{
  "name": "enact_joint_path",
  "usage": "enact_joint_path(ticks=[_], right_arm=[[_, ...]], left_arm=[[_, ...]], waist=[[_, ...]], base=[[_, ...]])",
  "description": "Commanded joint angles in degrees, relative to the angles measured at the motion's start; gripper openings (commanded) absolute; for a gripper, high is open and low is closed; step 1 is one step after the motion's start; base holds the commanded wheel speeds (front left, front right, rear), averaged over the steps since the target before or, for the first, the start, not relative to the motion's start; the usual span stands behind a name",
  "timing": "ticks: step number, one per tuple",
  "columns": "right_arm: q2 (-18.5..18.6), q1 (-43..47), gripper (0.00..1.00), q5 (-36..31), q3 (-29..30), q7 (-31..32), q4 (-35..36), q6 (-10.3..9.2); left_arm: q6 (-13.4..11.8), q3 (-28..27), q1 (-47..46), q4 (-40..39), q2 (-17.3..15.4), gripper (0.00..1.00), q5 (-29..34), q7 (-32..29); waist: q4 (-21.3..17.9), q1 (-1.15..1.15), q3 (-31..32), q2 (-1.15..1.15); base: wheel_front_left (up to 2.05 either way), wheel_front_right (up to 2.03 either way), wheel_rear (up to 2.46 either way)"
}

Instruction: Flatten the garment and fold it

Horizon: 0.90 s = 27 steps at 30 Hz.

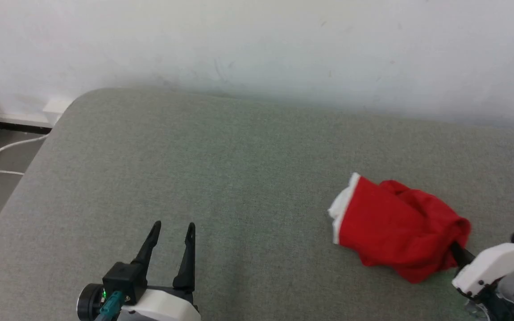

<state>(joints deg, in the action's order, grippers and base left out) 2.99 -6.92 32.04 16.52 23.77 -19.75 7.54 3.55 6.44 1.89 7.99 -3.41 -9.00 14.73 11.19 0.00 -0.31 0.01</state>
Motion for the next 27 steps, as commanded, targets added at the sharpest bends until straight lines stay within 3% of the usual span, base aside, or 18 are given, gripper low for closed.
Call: enact_joint_path(ticks=[1,2,3,8,16,24,27], right_arm=[[-0.05,-1.47,0.00,-1.21,1.88,-0.80,-1.72,-0.05],[-0.07,-2.21,0.23,-2.12,2.76,-1.31,-3.07,-0.05],[-0.08,-2.91,1.00,-3.26,3.11,-2.07,-3.95,-0.05],[0.17,-4.25,1.00,-12.95,-0.65,-7.41,-2.62,-0.05],[3.46,0.38,1.00,-24.23,-10.23,-19.95,9.33,-0.05],[1.85,9.08,1.00,-30.90,-13.69,-32.06,18.97,-0.05],[0.82,11.55,1.00,-33.48,-13.26,-35.16,21.19,-0.05]], left_arm=[[0.41,-0.12,-0.53,0.08,0.20,1.00,0.50,0.27],[0.47,-0.14,-0.61,0.15,0.22,1.00,0.58,0.27],[0.54,-0.11,-0.70,0.21,0.24,1.00,0.66,0.27],[0.72,0.07,-0.68,0.45,0.33,1.00,0.86,0.27],[0.96,0.72,-0.11,-0.40,0.46,1.00,-0.40,0.27],[1.70,4.37,0.06,1.26,0.51,1.00,-2.16,0.05],[2.22,7.00,-1.37,2.39,0.52,1.00,-4.37,-2.79]], waist=[[-0.45,0.00,-0.47,-0.01],[-0.61,0.00,-0.55,-0.01],[-0.77,0.00,-0.61,-0.01],[-2.10,0.00,0.01,-0.01],[-5.32,0.00,2.11,-0.01],[-8.95,0.00,2.40,-0.01],[-10.29,0.00,1.40,-0.01]], base=[[0.00,0.00,0.00],[0.00,0.00,0.00],[0.00,0.00,0.00],[0.00,0.00,0.00],[0.00,0.00,0.00],[0.00,0.00,0.00],[0.00,0.00,0.00]])
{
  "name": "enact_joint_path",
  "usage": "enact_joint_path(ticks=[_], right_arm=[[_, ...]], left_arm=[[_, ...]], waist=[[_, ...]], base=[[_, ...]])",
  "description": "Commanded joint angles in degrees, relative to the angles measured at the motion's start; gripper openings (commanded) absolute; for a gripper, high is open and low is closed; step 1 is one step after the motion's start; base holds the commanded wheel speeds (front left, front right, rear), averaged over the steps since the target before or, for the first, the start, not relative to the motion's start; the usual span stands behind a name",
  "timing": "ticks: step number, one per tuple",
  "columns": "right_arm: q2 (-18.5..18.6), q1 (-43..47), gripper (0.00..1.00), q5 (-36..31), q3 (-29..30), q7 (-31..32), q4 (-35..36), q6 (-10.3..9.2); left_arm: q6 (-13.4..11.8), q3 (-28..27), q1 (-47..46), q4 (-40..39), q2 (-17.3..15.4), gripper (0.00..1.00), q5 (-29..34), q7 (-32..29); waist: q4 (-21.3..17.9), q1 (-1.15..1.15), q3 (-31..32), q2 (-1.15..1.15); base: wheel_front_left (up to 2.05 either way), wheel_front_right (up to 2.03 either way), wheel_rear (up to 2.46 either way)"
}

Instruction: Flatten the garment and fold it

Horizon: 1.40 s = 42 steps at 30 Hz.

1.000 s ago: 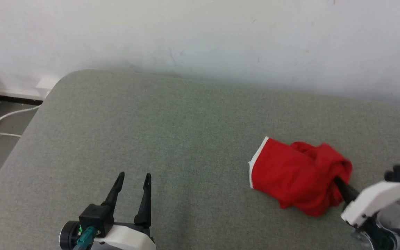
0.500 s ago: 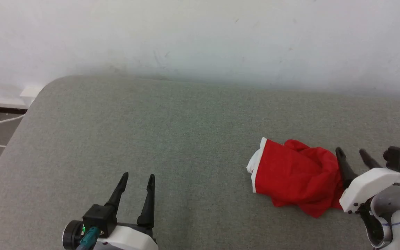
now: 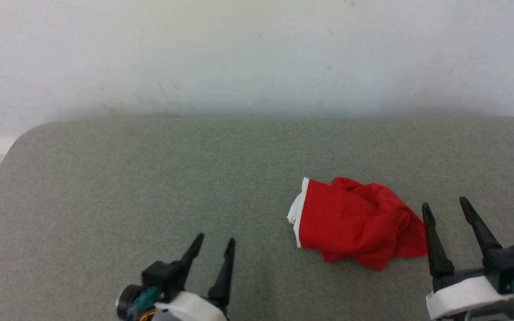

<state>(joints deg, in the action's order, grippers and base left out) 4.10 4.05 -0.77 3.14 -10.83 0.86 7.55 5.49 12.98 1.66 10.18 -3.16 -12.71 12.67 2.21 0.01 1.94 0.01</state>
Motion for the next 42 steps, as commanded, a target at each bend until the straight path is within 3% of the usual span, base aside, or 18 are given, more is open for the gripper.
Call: enact_joint_path(ticks=[1,8,14,20,28,29,30,31,35,42], right_arm=[[-0.55,1.14,1.00,-1.41,0.56,-1.18,1.11,-0.06],[-1.18,1.82,1.00,-3.51,1.05,-2.47,2.68,-0.06],[-1.21,0.11,1.00,-2.86,0.59,-3.00,2.72,-0.06],[-1.22,-1.06,1.00,-1.90,-0.26,-3.54,1.93,-0.06],[-1.22,-2.35,1.00,-1.19,-0.53,-3.99,0.71,-0.06],[-1.22,-2.53,1.00,-1.08,-0.55,-4.02,0.60,-0.06],[-1.22,-2.53,1.00,-1.08,-0.55,-4.02,0.60,-0.06],[-1.22,-2.68,1.00,-1.01,-0.59,-4.04,0.48,-0.06],[-1.22,-2.88,1.00,-1.07,-0.67,-4.10,-0.30,-0.06],[-1.22,-2.26,1.00,-1.44,-0.13,-4.14,-1.27,-0.06]], left_arm=[[0.44,1.56,-1.87,0.54,0.27,1.00,-1.35,-2.67],[0.29,8.43,-9.97,1.84,0.27,1.00,-8.53,-21.83],[-0.76,12.64,-18.25,4.02,0.28,1.00,-10.12,-36.80],[-1.77,14.04,-24.06,6.39,-0.40,1.00,-8.00,-41.55],[-1.77,14.59,-26.79,10.05,-0.33,1.00,-8.41,-42.58],[-1.55,14.75,-26.90,10.25,-0.30,0.40,-8.69,-42.45],[-1.55,14.75,-26.90,10.25,-0.30,0.40,-8.69,-42.45],[-1.23,14.93,-26.97,10.24,-0.27,0.00,-9.09,-42.08],[-0.86,14.48,-26.64,9.59,-0.18,0.00,-10.42,-39.06],[-3.32,8.16,-23.81,4.49,-1.37,0.00,-13.59,-30.79]], waist=[[-1.77,-0.01,-1.30,-0.01],[-5.47,-0.01,-5.43,-0.01],[-7.99,-0.01,-9.06,-0.01],[-9.73,-0.01,-11.90,-0.01],[-10.05,-0.01,-13.98,-0.01],[-9.90,-0.01,-14.13,-0.01],[-9.90,-0.01,-14.13,-0.01],[-9.70,-0.01,-14.20,-0.01],[-8.48,-0.01,-13.40,-0.01],[-5.81,-0.01,-9.37,-0.01]], base=[[0.00,0.00,0.00],[0.00,0.00,0.00],[0.00,0.00,0.00],[0.00,0.00,0.00],[0.00,0.00,0.00],[0.00,0.00,0.00],[0.00,0.00,0.00],[0.00,0.00,0.00],[0.00,0.00,0.00],[0.00,0.00,0.00]])
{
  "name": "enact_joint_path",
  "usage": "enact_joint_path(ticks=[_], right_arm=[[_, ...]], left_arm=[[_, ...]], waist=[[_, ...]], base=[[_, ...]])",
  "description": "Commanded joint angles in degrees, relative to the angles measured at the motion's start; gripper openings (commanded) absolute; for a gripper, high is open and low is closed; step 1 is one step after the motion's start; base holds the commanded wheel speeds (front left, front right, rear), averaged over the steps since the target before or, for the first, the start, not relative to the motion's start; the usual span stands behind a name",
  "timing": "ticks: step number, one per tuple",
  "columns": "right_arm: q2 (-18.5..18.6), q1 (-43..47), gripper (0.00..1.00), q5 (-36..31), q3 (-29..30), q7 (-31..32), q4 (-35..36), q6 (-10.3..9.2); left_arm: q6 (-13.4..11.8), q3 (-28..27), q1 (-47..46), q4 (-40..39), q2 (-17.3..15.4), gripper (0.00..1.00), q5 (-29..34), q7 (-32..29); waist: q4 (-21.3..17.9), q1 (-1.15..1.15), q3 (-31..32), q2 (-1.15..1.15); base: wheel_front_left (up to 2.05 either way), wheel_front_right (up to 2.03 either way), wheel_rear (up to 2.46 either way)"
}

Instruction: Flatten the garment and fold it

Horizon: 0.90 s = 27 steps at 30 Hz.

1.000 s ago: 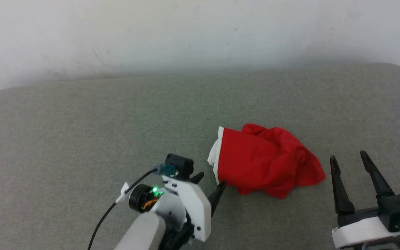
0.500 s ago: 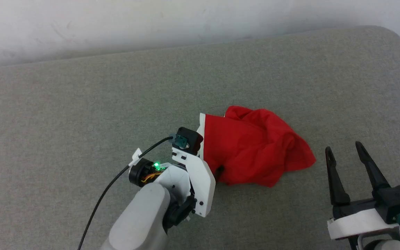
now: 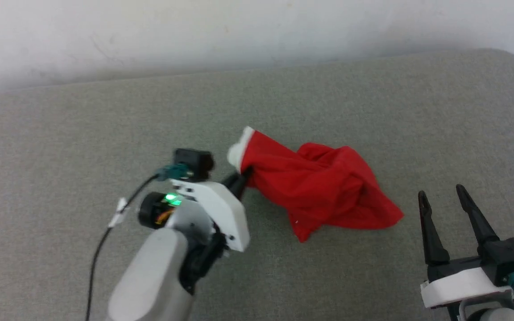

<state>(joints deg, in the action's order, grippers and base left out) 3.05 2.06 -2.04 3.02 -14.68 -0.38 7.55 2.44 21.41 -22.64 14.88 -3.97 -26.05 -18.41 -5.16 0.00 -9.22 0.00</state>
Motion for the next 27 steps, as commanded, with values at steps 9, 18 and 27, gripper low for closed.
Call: enact_joint_path(ticks=[9,18,27], right_arm=[[-0.17,0.39,1.00,0.07,-0.59,-0.30,-0.59,-0.06],[-0.17,-0.12,1.00,1.23,-0.48,-0.30,-1.15,-0.06],[-0.17,-2.12,1.00,2.90,2.41,-0.31,-2.83,-0.06]], left_arm=[[-3.22,-9.88,-1.74,-15.12,-6.16,0.00,0.96,12.14],[1.19,0.30,-4.08,-19.05,-4.66,0.00,6.60,16.21],[4.69,24.15,3.72,-3.91,0.29,0.00,3.51,11.00]], waist=[[3.54,0.00,4.76,0.00],[2.10,0.00,4.43,0.00],[-0.52,0.00,2.23,0.00]], base=[[0.00,0.00,0.00],[0.00,0.00,0.00],[0.00,0.00,0.00]])
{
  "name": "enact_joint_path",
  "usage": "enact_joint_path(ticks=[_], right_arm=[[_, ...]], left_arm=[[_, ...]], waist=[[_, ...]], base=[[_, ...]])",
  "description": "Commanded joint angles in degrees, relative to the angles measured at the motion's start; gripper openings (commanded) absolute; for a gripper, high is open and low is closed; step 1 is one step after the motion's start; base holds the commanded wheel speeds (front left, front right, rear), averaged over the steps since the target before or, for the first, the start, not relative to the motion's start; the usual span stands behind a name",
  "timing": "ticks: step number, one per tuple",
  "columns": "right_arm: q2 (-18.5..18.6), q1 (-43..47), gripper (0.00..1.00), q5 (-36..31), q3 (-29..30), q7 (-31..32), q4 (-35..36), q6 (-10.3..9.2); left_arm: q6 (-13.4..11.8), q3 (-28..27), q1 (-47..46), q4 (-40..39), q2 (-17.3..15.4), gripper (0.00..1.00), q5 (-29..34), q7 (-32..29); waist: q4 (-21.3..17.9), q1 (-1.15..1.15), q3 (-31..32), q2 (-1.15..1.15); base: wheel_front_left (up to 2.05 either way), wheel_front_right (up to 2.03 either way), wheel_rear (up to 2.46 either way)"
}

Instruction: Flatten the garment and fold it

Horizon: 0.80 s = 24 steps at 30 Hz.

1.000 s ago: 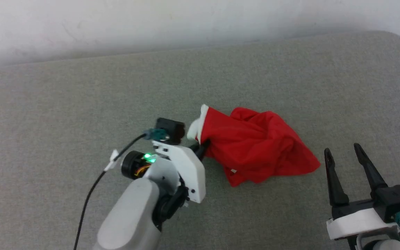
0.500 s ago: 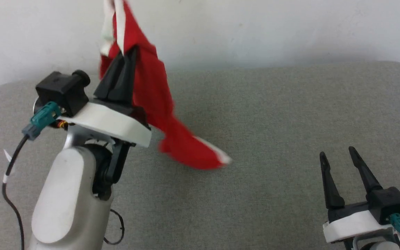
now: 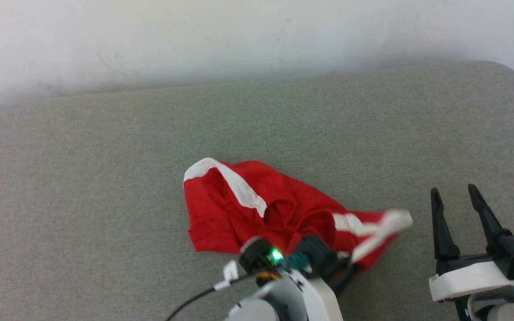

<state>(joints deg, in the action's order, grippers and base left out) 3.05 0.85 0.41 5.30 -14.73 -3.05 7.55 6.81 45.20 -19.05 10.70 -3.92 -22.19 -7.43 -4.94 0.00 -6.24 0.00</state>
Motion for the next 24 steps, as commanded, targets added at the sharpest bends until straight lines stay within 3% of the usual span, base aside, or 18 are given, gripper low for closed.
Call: enact_joint_path(ticks=[1,4,5,6,15,20,24], right_arm=[[-0.17,-1.13,1.00,0.68,0.35,-0.27,-0.39,-0.06],[-0.17,-1.43,1.00,0.97,0.75,-0.27,-1.01,-0.06],[-0.17,-1.51,1.00,1.04,0.82,-0.27,-1.23,-0.06],[-0.17,-1.59,1.00,1.10,0.84,-0.27,-1.45,-0.06],[-0.17,-0.13,1.00,1.19,0.51,-0.22,-3.34,-0.06],[-0.17,0.84,1.00,0.72,-0.57,0.33,-3.61,-0.06],[-0.17,1.90,1.00,0.52,-1.61,1.21,-3.20,-0.06]], left_arm=[[0.43,2.44,0.42,1.94,0.42,0.00,-0.86,-0.03],[0.59,7.79,0.62,6.44,0.76,0.00,-2.43,-0.21],[0.61,9.19,0.35,7.65,0.81,0.75,-2.70,-0.17],[0.63,10.16,-0.03,8.65,0.85,1.00,-2.82,0.26],[-0.58,9.01,-2.63,10.13,0.97,1.00,-4.40,7.26],[-3.82,3.86,-3.37,5.89,-0.97,1.00,-5.47,11.00],[-7.88,-2.79,-3.22,2.15,-5.06,1.00,-6.25,15.18]], waist=[[-0.95,0.00,-0.94,0.00],[-1.33,0.00,-1.28,0.00],[-1.40,0.00,-1.28,0.00],[-1.44,0.00,-1.20,0.00],[1.22,0.00,3.15,0.00],[3.94,0.00,5.98,0.00],[6.39,0.00,7.55,0.00]], base=[[0.00,0.00,0.00],[0.00,0.00,0.00],[0.00,0.00,0.00],[0.00,0.00,0.00],[0.00,0.00,0.00],[0.00,0.00,0.00],[0.00,0.00,0.00]])
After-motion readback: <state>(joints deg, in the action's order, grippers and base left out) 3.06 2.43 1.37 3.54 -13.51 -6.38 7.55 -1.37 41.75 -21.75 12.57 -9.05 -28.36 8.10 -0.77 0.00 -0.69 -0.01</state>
